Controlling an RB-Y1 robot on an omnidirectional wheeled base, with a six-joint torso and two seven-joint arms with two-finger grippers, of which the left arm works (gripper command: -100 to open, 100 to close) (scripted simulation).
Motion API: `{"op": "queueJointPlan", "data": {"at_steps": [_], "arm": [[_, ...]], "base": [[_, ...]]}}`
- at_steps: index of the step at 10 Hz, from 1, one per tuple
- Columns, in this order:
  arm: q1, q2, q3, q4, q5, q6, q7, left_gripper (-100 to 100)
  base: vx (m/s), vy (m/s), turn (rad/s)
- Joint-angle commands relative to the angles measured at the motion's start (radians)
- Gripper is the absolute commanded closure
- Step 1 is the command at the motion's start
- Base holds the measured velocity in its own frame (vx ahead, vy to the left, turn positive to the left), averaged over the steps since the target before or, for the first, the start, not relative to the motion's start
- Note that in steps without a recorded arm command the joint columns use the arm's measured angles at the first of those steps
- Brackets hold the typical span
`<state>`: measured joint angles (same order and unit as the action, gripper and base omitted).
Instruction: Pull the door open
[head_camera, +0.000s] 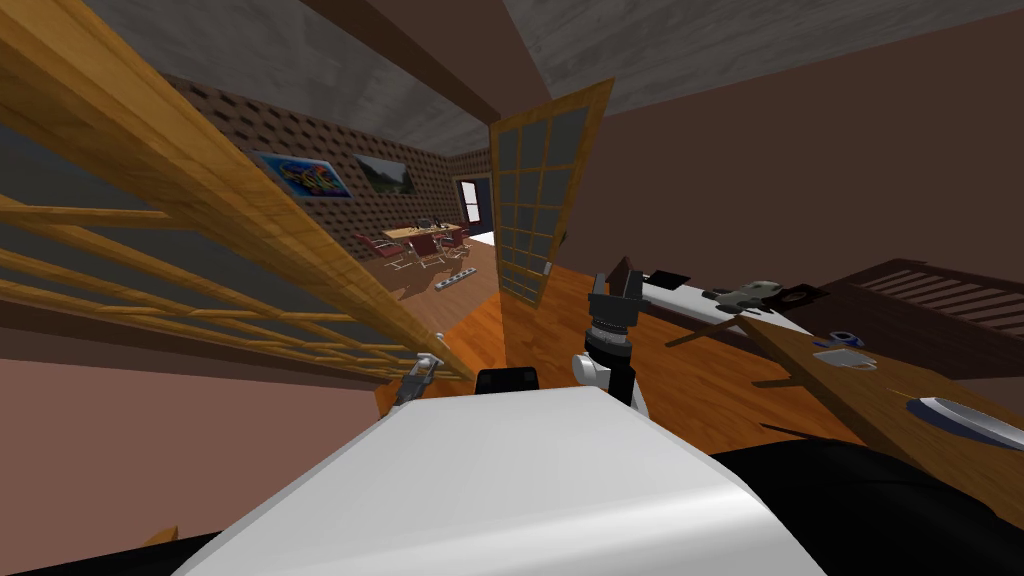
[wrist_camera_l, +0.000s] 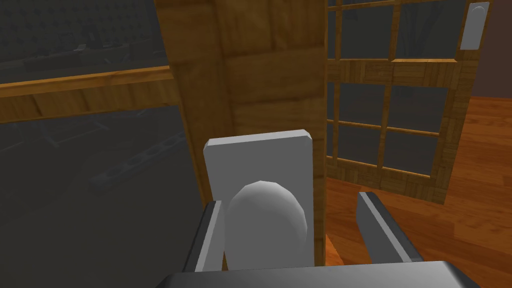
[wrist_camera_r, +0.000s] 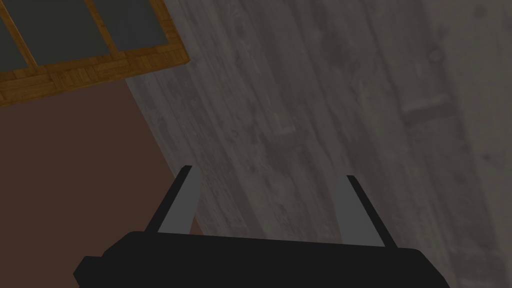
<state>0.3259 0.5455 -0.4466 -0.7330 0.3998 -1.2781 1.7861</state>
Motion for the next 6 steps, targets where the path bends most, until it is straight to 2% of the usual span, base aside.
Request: {"op": "queueJointPlan", "data": {"at_steps": [1,4,6], "arm": [[0.004,-0.008,-0.022,0.022,-0.016,-0.037,0.011,100],[0.008,-0.007,-0.040,0.073,-0.033,-0.103,0.027,100],[0.010,-0.007,-0.047,0.094,-0.040,-0.130,0.033,100]], "base": [[0.013,-0.031,-0.044],[0.009,-0.018,-0.014],[-0.003,-0.003,-0.007]]}}
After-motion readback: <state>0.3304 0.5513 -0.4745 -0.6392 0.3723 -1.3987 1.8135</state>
